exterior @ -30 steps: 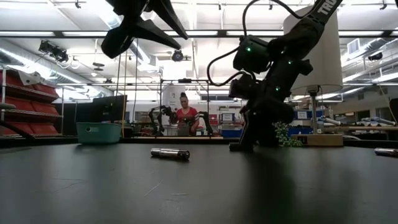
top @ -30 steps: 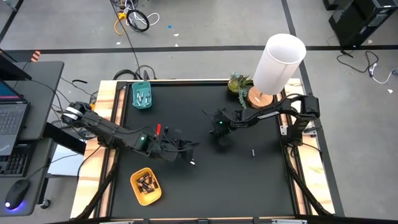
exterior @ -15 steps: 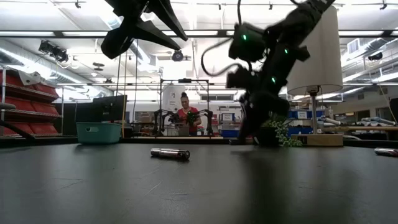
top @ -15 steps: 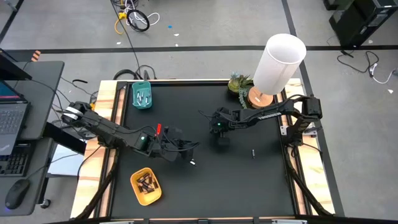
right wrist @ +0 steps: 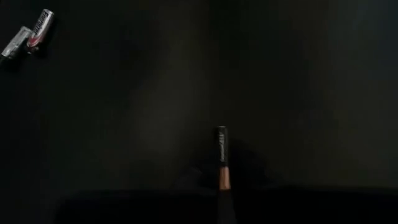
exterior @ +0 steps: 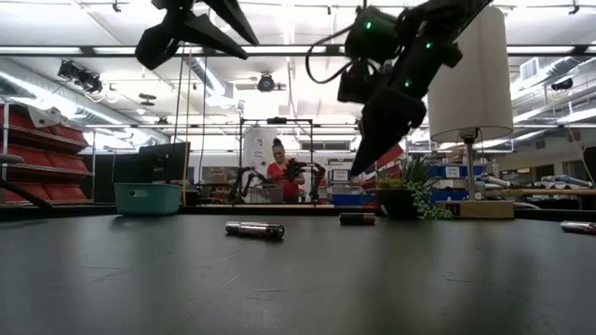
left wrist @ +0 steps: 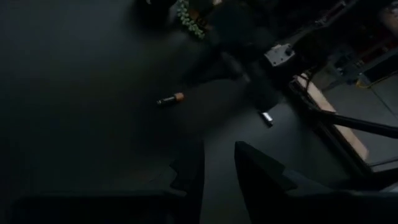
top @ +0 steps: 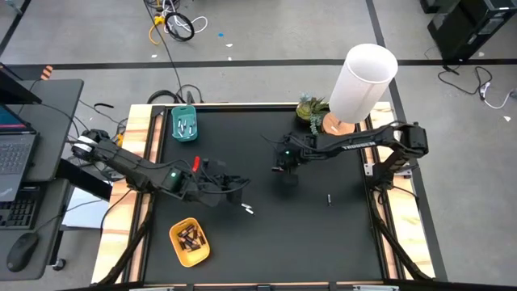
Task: Sort batteries
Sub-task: Put the black battery into the yellow bin
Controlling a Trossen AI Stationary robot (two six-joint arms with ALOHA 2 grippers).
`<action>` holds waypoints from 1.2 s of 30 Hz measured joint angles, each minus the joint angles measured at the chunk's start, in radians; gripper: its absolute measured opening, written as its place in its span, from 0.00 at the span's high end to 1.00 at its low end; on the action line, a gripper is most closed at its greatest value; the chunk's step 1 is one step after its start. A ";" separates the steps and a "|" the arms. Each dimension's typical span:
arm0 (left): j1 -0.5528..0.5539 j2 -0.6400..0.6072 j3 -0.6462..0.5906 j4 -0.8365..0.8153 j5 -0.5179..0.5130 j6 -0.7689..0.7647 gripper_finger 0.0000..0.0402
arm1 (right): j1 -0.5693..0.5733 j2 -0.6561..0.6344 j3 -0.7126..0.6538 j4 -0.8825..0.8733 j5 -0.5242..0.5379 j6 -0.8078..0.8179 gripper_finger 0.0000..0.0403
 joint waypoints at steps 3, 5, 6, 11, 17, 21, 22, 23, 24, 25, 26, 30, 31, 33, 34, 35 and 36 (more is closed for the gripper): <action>0.000 -0.002 0.000 0.009 0.003 0.000 0.74 | -0.014 0.038 0.000 0.039 -0.038 -0.007 0.88; -0.001 -0.002 0.000 0.009 0.004 0.000 0.74 | -0.022 0.060 0.000 0.066 -0.039 -0.024 0.81; -0.003 -0.002 0.000 0.008 0.004 -0.001 0.74 | -0.025 0.070 0.000 0.074 -0.038 -0.029 0.77; -0.011 -0.002 0.000 0.008 0.008 -0.004 0.74 | -0.033 0.115 0.000 0.072 -0.025 -0.056 0.64; -0.011 -0.002 0.000 0.006 0.008 -0.004 0.74 | -0.032 0.127 -0.055 0.110 -0.025 -0.081 0.65; -0.011 -0.002 0.000 -0.003 0.009 -0.004 0.74 | -0.042 0.127 -0.115 0.142 -0.024 -0.084 0.72; -0.011 -0.002 0.000 -0.007 0.009 -0.004 0.74 | -0.043 0.129 -0.131 0.164 -0.024 -0.085 0.74; -0.011 -0.001 0.000 -0.010 0.009 -0.004 0.74 | -0.045 0.129 -0.144 0.171 -0.025 -0.087 0.77; -0.009 -0.001 0.000 -0.012 0.009 -0.004 0.74 | -0.047 0.133 -0.155 0.179 -0.024 -0.089 0.80; -0.009 -0.001 0.000 -0.018 0.009 -0.004 0.74 | -0.048 0.137 -0.163 0.191 -0.023 -0.093 0.84; -0.009 -0.001 0.000 -0.024 0.009 -0.005 0.74 | -0.048 0.137 -0.169 0.196 -0.023 -0.096 0.88; -0.009 -0.001 0.000 -0.028 0.010 -0.005 0.74 | -0.047 0.137 -0.175 0.207 -0.024 -0.116 0.94; -0.009 -0.001 0.000 -0.029 0.011 -0.004 0.74 | -0.047 0.137 -0.174 0.209 -0.024 -0.116 0.94; -0.008 0.005 0.000 -0.039 0.018 0.001 0.74 | -0.047 0.140 -0.164 0.200 -0.024 -0.116 0.94; -0.006 0.011 0.000 -0.048 0.021 0.015 0.74 | -0.047 0.141 -0.156 0.194 -0.024 -0.116 0.94; -0.003 0.018 0.000 -0.057 0.034 0.030 0.74 | -0.047 0.135 -0.149 0.187 -0.024 -0.116 0.94; -0.001 0.023 0.000 -0.058 0.052 0.049 0.74 | -0.046 0.129 -0.141 0.186 -0.024 -0.119 0.94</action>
